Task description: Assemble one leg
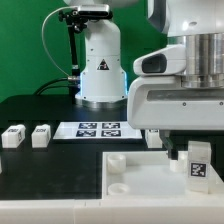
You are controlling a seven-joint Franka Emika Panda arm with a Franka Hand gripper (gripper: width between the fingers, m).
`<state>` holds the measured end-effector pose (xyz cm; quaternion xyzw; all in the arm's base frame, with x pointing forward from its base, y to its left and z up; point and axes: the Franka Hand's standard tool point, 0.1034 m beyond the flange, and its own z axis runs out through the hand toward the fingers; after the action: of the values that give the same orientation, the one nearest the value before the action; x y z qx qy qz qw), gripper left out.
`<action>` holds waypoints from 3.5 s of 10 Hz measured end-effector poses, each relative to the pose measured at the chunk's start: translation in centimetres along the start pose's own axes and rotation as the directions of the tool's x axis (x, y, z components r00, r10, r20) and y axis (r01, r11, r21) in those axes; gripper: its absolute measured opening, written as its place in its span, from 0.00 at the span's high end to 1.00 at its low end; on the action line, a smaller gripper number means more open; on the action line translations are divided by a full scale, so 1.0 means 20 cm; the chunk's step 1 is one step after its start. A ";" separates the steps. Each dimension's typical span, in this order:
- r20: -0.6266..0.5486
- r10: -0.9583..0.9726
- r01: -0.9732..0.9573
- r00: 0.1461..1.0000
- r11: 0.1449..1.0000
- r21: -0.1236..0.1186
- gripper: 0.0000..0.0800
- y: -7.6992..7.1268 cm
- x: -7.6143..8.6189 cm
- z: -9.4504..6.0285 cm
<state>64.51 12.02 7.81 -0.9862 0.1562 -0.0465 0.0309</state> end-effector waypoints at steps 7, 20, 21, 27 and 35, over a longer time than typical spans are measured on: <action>-0.029 0.823 -0.824 0.567 0.567 0.000 0.62 0.04 -0.01 0.01; -0.052 0.601 -0.600 0.798 0.799 0.027 0.19 -0.02 -0.02 0.01; -0.055 0.498 -0.498 0.865 0.867 0.020 0.19 -0.02 -0.02 0.01; -0.071 0.167 -0.169 0.983 0.986 -0.018 0.51 0.00 0.00 0.00; -0.011 0.999 -0.999 0.050 0.050 0.017 0.63 0.01 -0.04 0.01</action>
Offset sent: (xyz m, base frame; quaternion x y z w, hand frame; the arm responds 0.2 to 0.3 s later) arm 0.0000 0.0000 0.0000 0.0000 0.0000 0.2667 0.9638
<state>63.76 12.03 7.61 -0.6065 0.7929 -0.0224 0.0553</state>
